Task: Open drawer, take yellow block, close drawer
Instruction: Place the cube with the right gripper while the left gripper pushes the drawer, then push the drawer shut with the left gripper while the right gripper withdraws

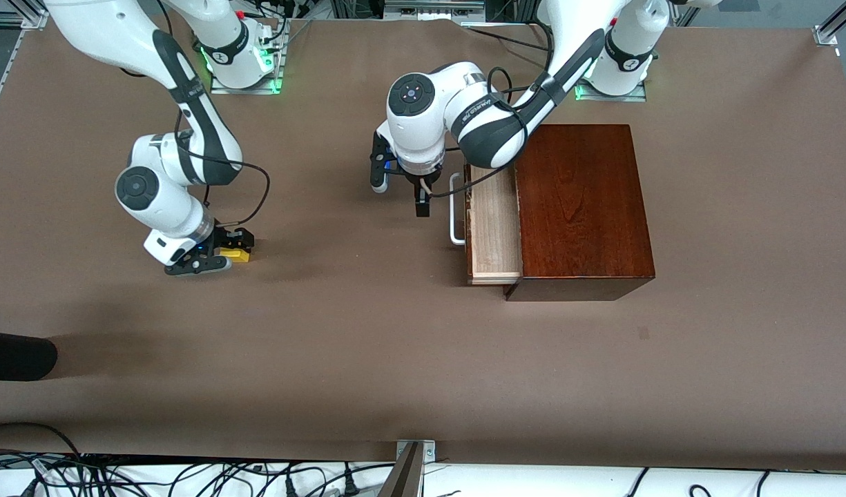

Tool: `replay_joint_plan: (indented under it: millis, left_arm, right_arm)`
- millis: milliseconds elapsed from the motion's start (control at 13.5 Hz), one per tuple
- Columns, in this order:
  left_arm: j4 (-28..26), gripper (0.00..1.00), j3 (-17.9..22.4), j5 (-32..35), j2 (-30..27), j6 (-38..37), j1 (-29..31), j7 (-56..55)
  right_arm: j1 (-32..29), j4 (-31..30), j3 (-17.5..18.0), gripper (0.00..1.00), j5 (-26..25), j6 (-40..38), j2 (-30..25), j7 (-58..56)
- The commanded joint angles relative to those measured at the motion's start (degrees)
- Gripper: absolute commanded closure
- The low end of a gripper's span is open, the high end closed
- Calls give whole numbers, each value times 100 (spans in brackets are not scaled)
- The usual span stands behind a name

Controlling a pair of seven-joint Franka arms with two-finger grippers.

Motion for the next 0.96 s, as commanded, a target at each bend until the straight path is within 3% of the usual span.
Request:
replay_joint_plan:
  millis: [0,445,668,891]
  left_arm:
    - [139,0,144,130,-8,-730,27,214]
    - [191,0,224,130,-69,-1304,431,302]
    - [157,0,224,138,-96,-1340,581,302]
    - [148,0,233,139,-105,-1683,642,302]
  right_arm:
    - [-40,385,38,0,51,-983,-576,-147]
    - [-49,2898,47,0,51,-4375,-718,-235]
    - [-40,3699,21,0,42,-5283,-778,-690]
    - [-40,3869,3,0,16,-5469,-1111,-1105]
